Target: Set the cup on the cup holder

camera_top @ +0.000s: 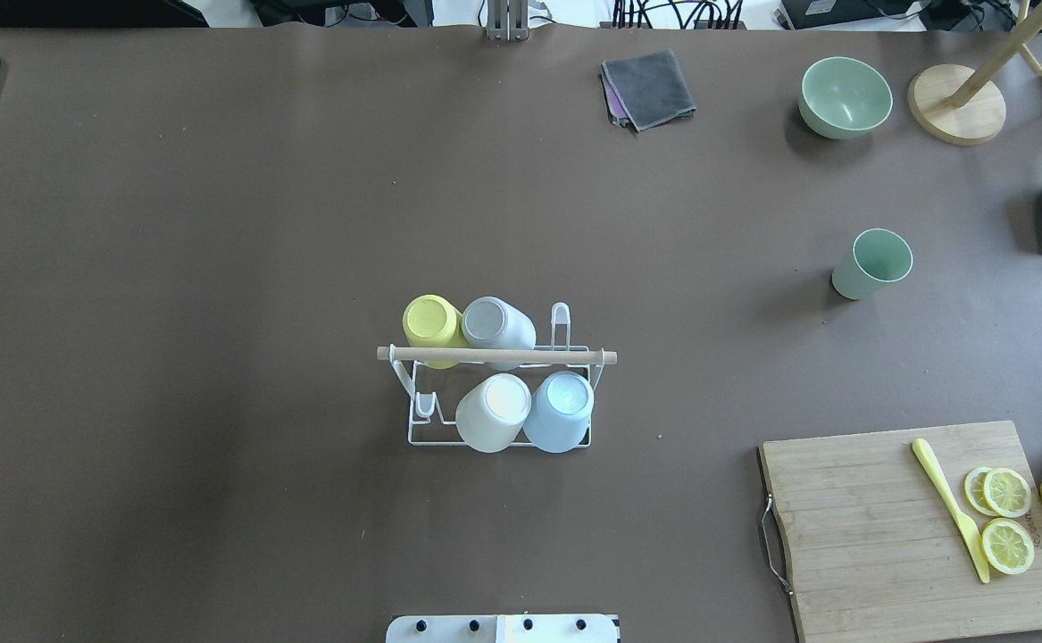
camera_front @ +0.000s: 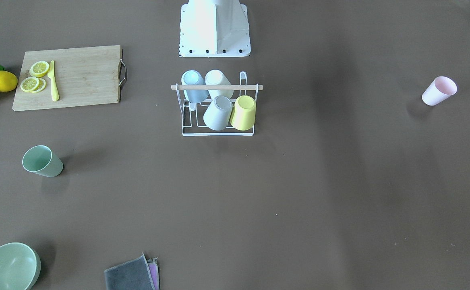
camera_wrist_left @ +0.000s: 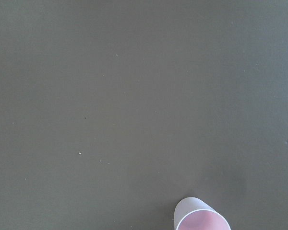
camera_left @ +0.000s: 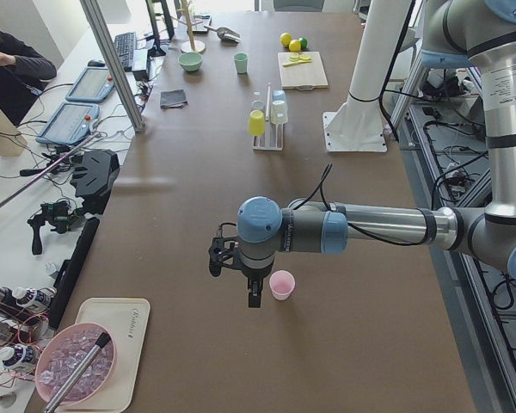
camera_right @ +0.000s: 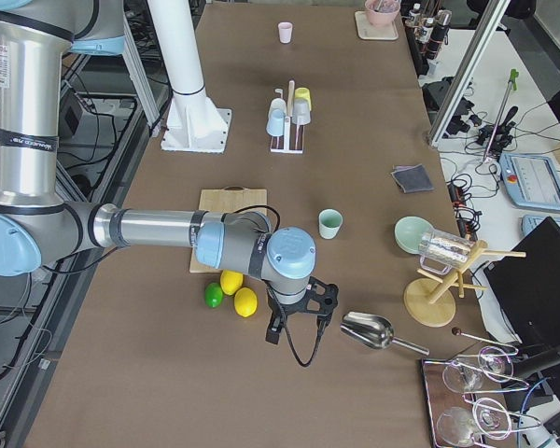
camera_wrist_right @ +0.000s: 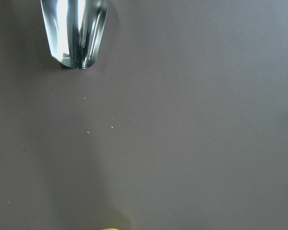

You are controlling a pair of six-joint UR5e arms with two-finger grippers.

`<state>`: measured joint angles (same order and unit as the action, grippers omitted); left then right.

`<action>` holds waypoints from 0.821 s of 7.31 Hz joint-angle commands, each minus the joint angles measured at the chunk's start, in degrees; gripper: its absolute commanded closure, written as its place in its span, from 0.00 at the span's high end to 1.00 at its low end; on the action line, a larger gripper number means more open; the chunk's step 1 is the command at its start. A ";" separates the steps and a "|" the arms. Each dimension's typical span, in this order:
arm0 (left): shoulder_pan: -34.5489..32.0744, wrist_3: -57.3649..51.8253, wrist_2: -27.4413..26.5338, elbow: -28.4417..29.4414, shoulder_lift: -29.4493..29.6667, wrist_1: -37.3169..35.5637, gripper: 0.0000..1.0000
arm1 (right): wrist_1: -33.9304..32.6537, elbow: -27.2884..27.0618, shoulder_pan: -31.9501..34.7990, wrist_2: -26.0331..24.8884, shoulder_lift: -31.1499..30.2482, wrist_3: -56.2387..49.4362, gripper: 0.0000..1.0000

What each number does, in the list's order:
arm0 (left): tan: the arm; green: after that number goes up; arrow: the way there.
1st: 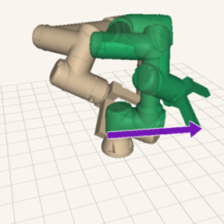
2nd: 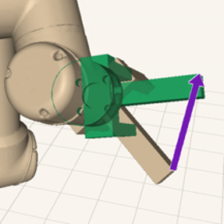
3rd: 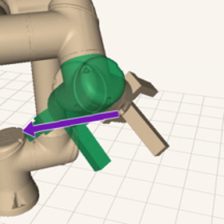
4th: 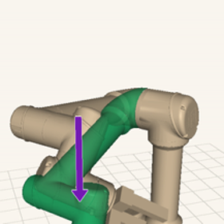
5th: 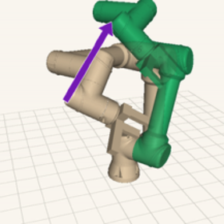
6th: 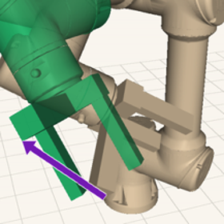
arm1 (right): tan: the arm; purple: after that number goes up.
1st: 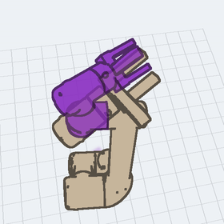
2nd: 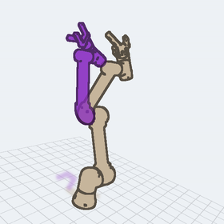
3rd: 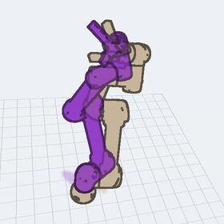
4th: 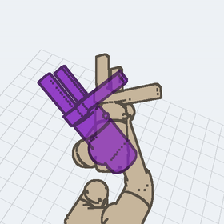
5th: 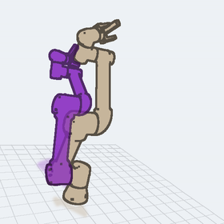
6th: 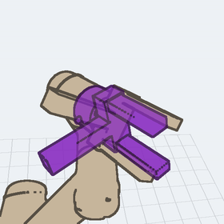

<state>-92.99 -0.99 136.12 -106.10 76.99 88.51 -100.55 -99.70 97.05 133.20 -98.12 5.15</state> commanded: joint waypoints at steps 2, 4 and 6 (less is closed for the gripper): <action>-0.09 0.11 5.16 -0.15 -0.08 -0.01 0.99 | 0.09 -0.06 1.30 0.66 -0.67 0.03 1.00; -1.84 0.11 9.51 -0.33 0.09 -0.01 0.99 | 0.00 -0.06 1.47 0.74 -0.67 0.03 1.00; -1.85 0.02 8.82 -0.16 0.88 -0.09 0.99 | 0.18 -0.06 1.30 0.66 -0.41 -0.05 1.00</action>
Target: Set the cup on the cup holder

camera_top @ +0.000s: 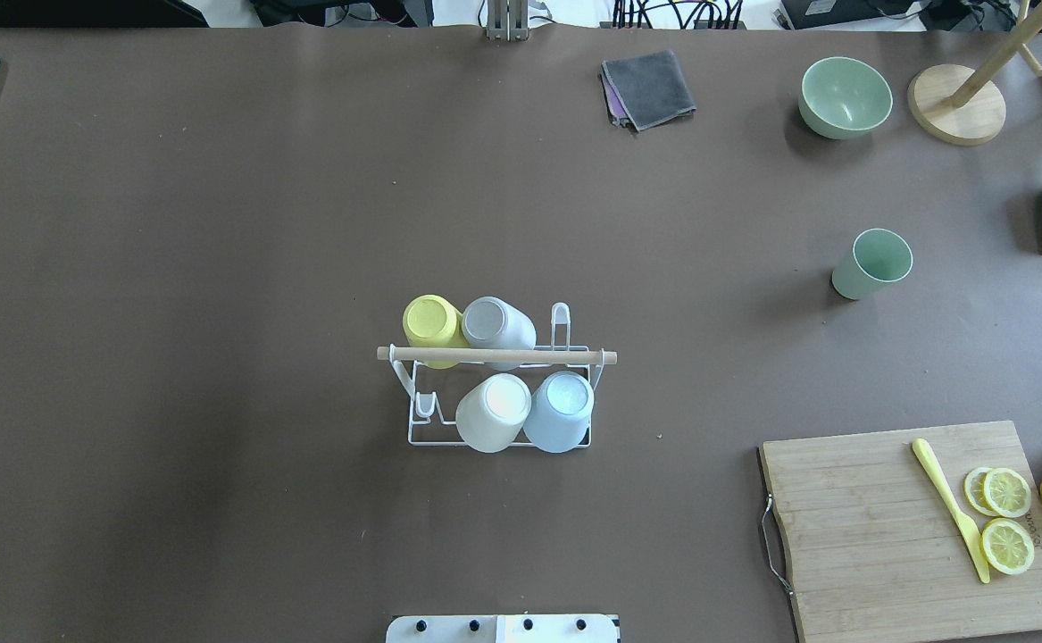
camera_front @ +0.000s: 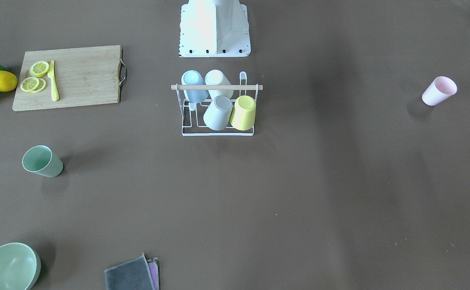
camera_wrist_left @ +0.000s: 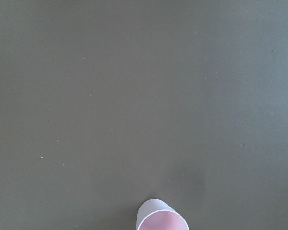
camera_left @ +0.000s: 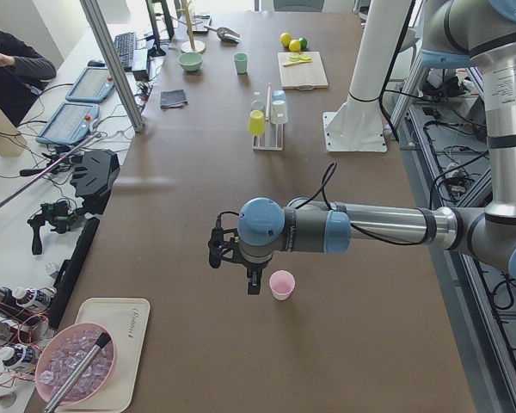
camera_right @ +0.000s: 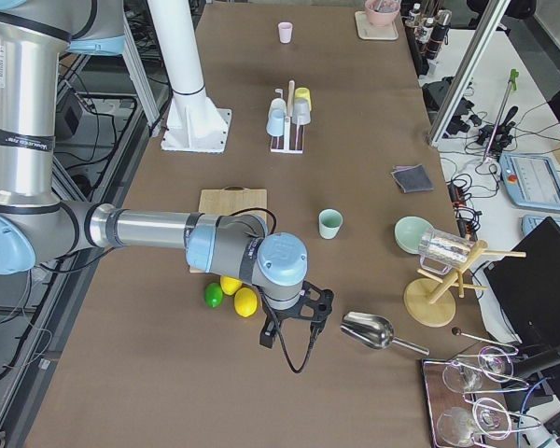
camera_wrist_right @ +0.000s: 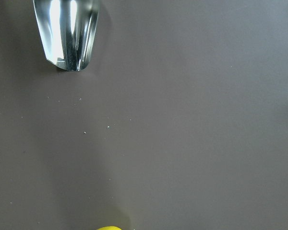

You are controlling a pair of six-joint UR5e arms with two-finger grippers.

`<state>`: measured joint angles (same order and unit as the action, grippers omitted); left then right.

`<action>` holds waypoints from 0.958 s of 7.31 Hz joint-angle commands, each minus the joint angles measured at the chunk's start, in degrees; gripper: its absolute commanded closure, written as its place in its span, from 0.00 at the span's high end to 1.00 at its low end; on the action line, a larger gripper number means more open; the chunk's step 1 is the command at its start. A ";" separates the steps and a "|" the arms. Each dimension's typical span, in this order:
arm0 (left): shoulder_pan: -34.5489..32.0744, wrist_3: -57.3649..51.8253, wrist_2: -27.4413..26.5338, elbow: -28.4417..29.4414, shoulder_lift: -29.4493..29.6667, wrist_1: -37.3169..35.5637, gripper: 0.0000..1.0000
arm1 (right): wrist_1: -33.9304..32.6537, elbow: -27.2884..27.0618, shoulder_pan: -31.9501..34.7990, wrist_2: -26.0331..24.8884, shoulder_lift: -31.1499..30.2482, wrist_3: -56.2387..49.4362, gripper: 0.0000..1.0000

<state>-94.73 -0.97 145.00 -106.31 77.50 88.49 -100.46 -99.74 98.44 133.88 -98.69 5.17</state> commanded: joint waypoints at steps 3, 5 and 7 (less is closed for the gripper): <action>0.07 -0.08 -4.19 0.23 3.44 -0.25 0.99 | 0.80 -3.52 -0.79 0.07 0.51 -0.07 1.00; 2.25 -0.26 -10.15 -0.38 6.34 -0.25 0.99 | 0.80 -5.18 -3.77 -0.02 1.04 -0.07 1.00; 9.25 -0.96 -16.81 -1.87 8.63 -0.25 0.99 | 0.80 -7.03 -5.18 -0.02 1.39 0.28 1.00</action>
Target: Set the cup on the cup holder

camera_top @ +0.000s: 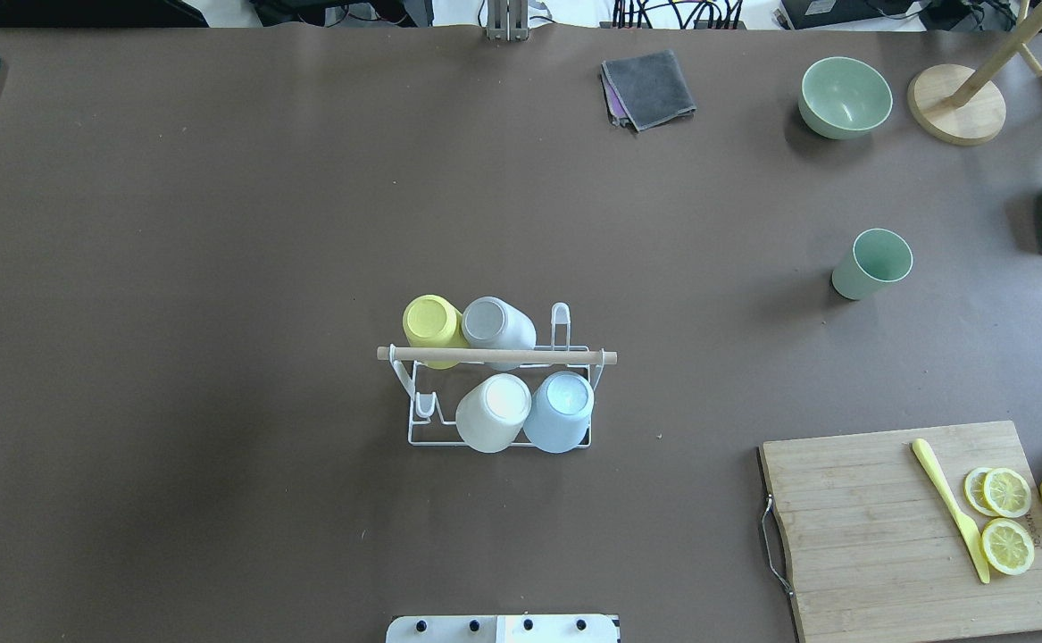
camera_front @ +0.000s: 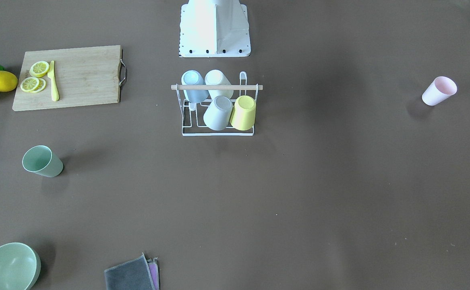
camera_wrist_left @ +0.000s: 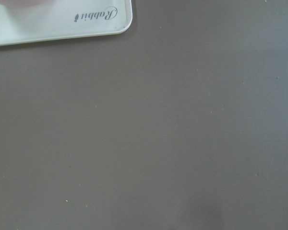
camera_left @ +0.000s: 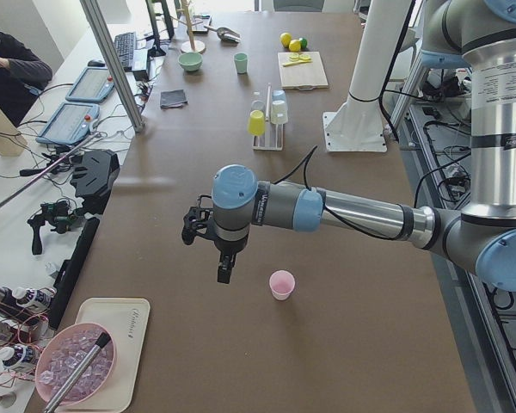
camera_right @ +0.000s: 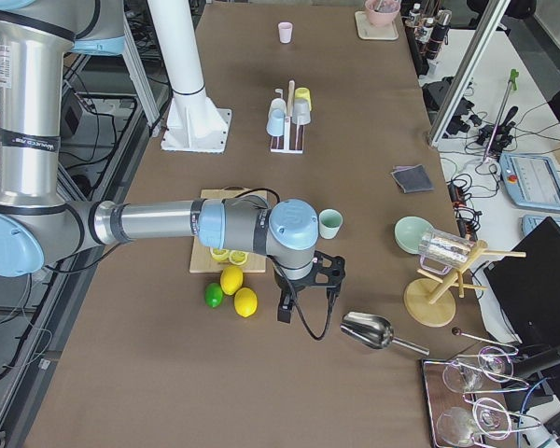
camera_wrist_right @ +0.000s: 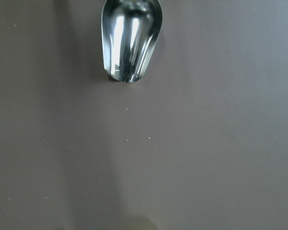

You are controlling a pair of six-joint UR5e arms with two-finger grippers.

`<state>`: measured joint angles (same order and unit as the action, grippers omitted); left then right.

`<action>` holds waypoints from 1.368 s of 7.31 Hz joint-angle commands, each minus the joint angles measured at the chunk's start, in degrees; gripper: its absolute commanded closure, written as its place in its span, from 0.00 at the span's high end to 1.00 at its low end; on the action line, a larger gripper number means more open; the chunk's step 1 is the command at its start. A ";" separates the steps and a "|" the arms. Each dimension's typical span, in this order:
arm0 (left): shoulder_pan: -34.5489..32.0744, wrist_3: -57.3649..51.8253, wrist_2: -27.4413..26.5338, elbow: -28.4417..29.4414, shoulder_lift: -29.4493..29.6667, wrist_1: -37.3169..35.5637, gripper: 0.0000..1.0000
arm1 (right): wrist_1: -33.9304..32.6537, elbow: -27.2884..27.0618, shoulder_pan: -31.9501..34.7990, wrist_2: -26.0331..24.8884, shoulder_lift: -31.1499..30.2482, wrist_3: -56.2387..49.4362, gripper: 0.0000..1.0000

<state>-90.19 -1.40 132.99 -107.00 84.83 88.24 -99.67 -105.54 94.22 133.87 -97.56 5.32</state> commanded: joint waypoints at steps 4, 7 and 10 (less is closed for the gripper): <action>20.18 -6.42 -19.57 -3.04 1.31 -0.26 0.99 | -0.17 -4.50 -4.75 2.34 1.49 1.61 1.00; 25.39 -6.51 -26.49 -3.13 1.48 0.00 0.99 | -0.44 -4.67 -11.05 3.33 4.92 6.36 1.00; 33.56 -11.42 -31.72 -2.60 1.39 -0.87 0.99 | -1.57 -4.94 -17.38 2.36 10.09 10.05 1.00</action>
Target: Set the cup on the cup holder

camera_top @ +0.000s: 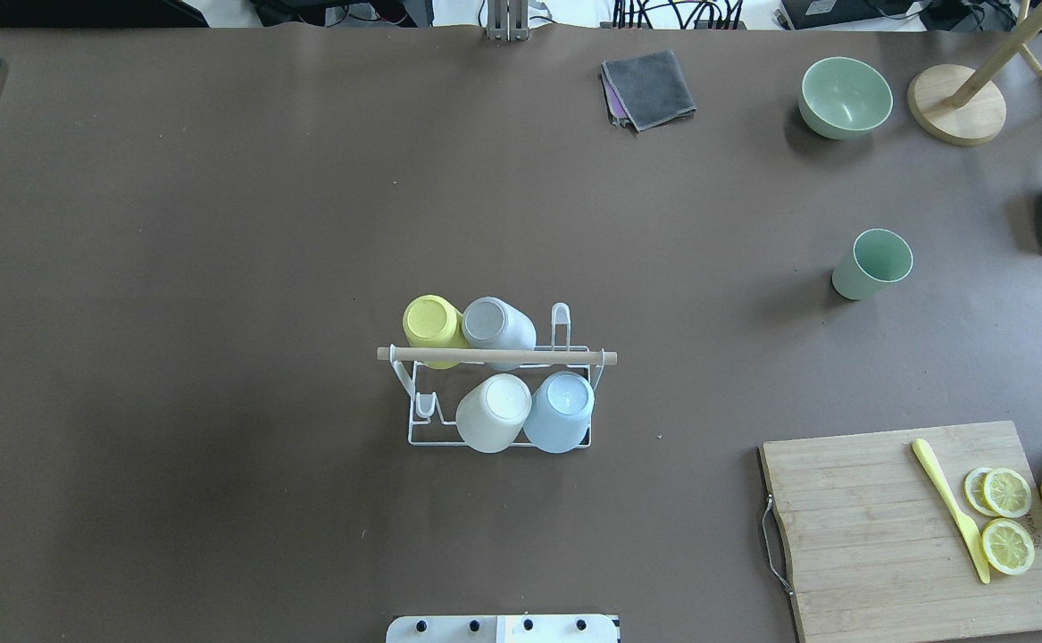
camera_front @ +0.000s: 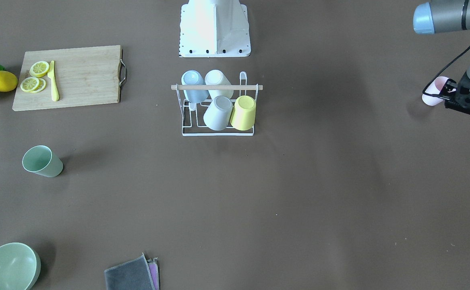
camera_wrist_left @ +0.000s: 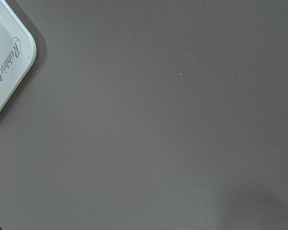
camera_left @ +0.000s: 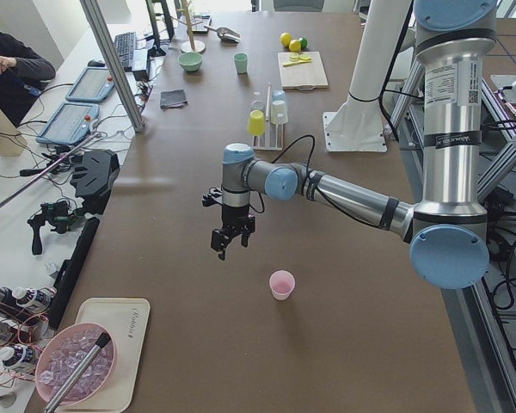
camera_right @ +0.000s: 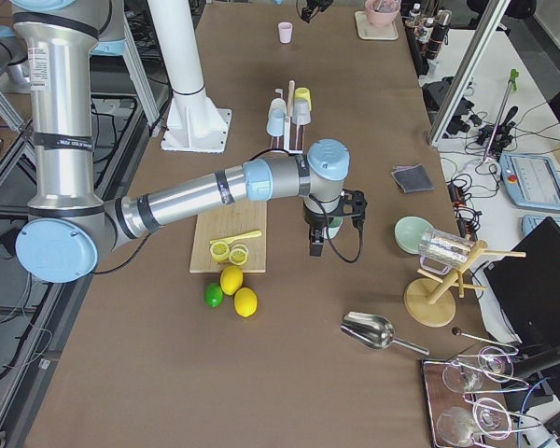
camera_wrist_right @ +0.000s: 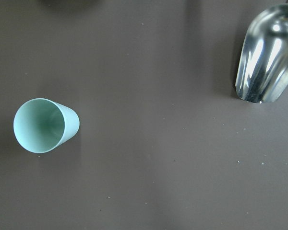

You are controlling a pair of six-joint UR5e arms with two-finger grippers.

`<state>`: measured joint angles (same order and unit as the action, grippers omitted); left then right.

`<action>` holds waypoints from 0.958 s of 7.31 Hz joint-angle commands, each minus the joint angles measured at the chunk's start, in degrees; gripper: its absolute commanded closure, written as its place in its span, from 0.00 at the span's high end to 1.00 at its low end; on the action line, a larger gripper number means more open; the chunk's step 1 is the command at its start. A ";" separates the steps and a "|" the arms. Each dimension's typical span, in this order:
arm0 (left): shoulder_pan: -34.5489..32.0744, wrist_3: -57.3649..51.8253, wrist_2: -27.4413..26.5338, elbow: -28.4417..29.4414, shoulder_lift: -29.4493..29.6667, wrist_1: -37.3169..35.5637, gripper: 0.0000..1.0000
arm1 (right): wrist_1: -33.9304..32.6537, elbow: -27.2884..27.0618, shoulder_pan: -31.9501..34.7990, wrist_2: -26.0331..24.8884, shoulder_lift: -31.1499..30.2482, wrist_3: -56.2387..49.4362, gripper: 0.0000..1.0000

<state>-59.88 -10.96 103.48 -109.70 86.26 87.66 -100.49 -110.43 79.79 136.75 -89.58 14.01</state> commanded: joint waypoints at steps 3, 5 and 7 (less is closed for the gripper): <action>13.45 -1.96 -7.23 -0.69 0.22 -8.63 0.99 | -8.72 0.03 -8.93 -5.34 8.17 1.28 1.00; 19.07 -2.48 -7.50 -0.69 0.40 -15.81 0.99 | -15.75 0.39 -12.10 -8.94 12.74 -3.08 1.00; 20.51 -9.23 -10.57 -0.17 1.45 -19.89 0.99 | -20.25 2.31 -14.39 -12.64 17.83 -6.62 1.00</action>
<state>-40.59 -16.71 94.37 -110.22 87.30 70.51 -117.82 -109.41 66.83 126.16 -74.98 9.41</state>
